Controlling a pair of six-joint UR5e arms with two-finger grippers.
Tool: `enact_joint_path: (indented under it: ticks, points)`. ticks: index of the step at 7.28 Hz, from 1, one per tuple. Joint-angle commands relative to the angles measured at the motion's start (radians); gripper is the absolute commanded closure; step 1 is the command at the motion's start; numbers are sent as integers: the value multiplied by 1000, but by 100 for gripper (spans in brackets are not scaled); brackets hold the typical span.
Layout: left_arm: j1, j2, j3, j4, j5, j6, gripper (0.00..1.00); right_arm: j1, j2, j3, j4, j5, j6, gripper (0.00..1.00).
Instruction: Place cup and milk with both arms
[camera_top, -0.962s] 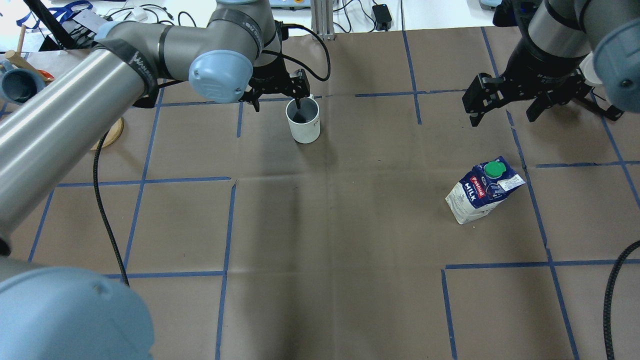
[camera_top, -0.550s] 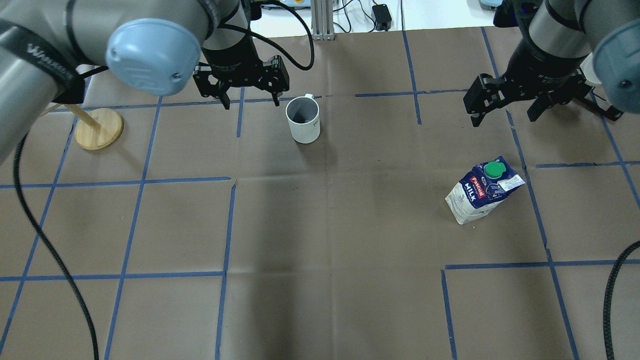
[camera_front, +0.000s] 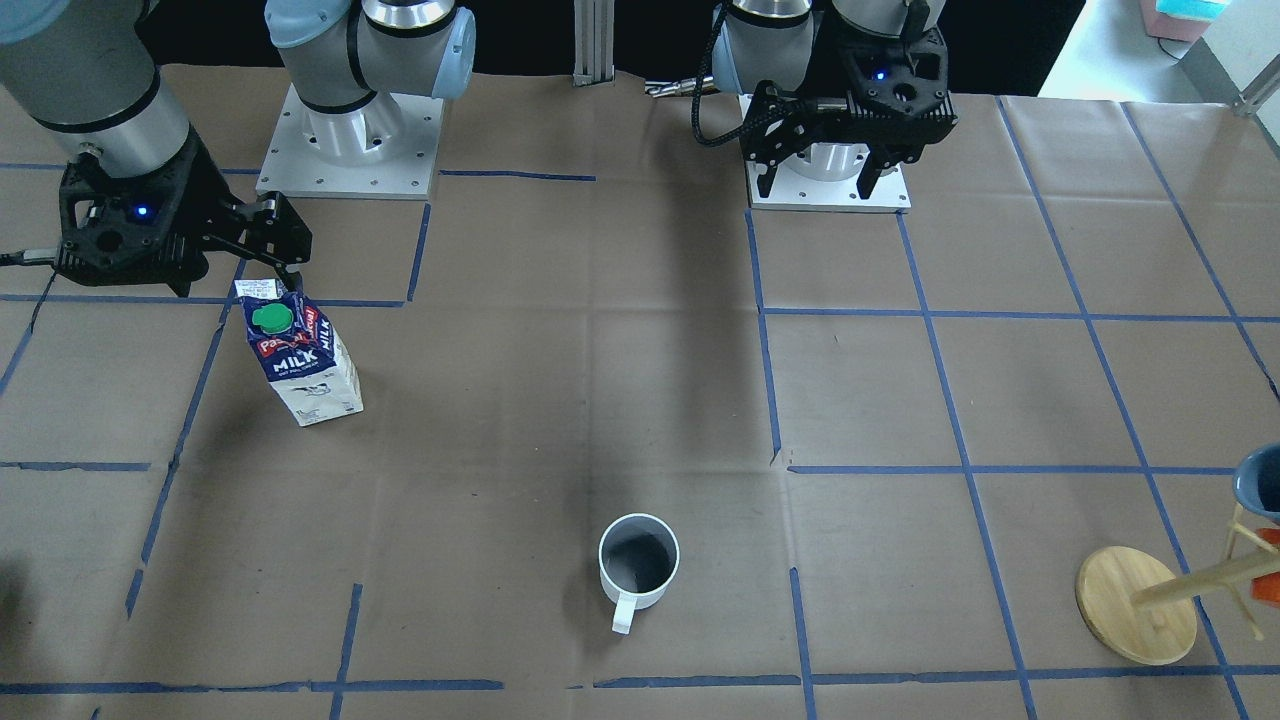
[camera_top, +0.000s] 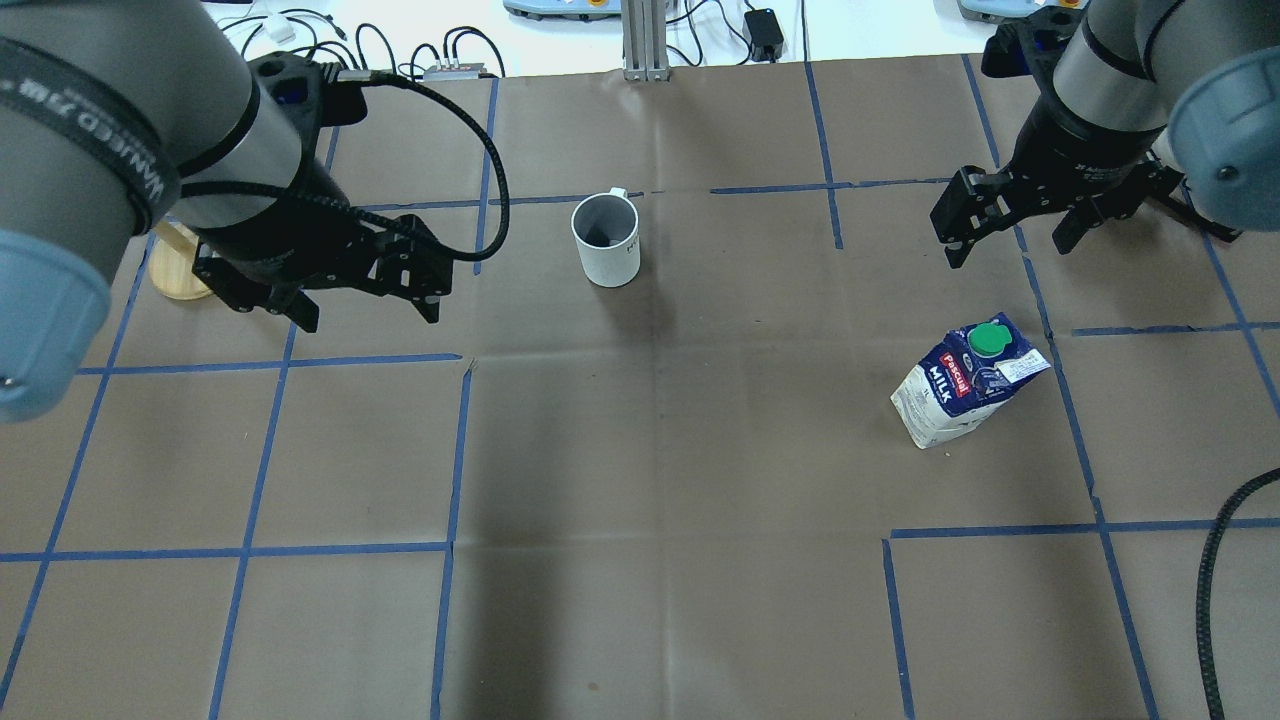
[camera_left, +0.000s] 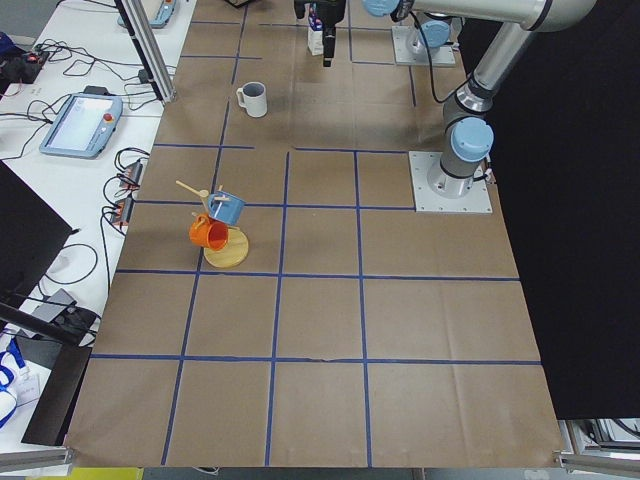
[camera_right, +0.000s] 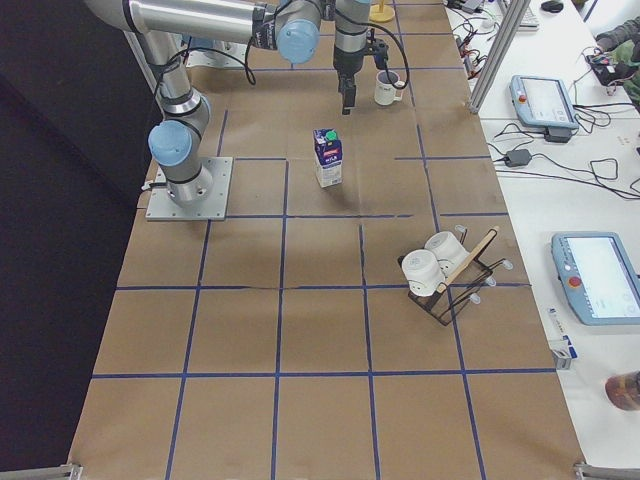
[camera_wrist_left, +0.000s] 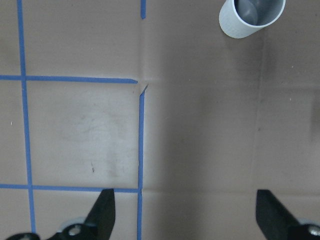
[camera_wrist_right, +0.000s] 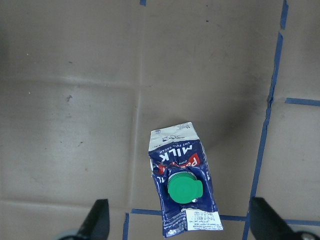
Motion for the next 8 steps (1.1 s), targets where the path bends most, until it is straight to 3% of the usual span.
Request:
enact_joint_path:
  ticks: [1, 3, 8]
  points:
    - [30, 29, -27, 8, 2, 9, 0, -69, 3, 105, -56, 7, -73, 0]
    - [50, 8, -17, -1, 1, 12, 0, -81, -22, 271, -232, 13, -78, 0]
    - [56, -29, -17, 21, 4, 112, 0, -35, -2, 284, -259, 25, -92, 0]
